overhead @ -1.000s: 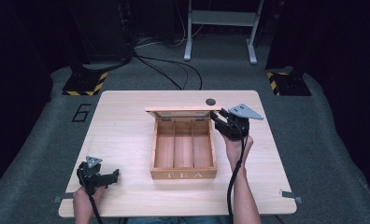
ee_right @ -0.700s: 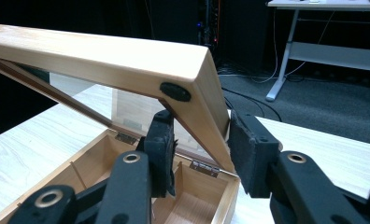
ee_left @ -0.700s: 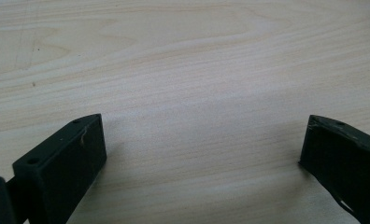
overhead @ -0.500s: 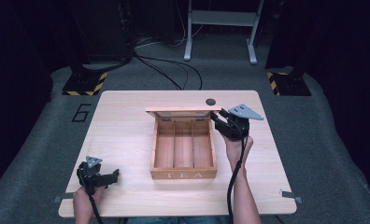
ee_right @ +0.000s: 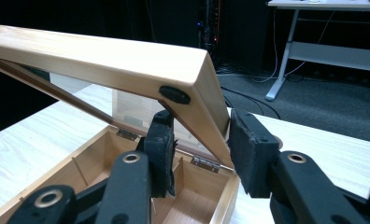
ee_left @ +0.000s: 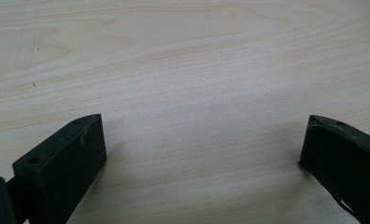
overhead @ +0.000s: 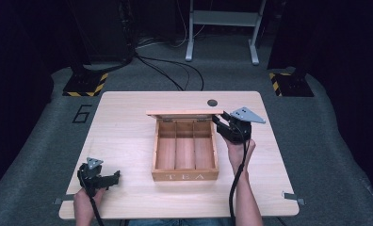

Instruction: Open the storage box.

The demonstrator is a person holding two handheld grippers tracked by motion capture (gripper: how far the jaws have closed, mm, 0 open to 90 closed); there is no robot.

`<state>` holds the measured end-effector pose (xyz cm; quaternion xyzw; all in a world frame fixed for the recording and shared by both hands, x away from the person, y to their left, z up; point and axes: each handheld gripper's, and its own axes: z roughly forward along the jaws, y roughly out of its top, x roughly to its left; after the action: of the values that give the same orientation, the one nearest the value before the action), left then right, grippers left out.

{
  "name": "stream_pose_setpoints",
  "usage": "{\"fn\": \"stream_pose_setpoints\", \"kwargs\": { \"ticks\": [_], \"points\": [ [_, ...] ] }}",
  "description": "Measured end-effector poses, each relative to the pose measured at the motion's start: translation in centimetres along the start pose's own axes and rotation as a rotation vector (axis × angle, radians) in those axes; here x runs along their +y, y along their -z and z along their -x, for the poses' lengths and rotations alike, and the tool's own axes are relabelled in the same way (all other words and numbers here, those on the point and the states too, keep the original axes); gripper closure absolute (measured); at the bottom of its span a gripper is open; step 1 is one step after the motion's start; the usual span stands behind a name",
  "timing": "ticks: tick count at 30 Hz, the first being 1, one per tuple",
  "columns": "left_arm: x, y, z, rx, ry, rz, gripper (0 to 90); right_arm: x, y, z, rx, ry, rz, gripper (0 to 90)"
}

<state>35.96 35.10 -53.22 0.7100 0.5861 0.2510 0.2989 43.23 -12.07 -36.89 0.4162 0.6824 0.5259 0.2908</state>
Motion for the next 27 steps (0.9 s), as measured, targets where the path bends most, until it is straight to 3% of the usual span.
{"fn": "stream_pose_setpoints", "kwargs": {
  "ticks": [10,27],
  "points": [
    [0.0,0.0,0.0,0.0,0.0,0.0,0.2,-1.0,0.7,-0.4,0.005,0.015,-0.011,60.9],
    [0.0,0.0,0.0,-0.003,0.007,0.0,0.2,-4.2,2.2,-1.3,0.022,0.007,-0.031,59.2]
  ]
}}
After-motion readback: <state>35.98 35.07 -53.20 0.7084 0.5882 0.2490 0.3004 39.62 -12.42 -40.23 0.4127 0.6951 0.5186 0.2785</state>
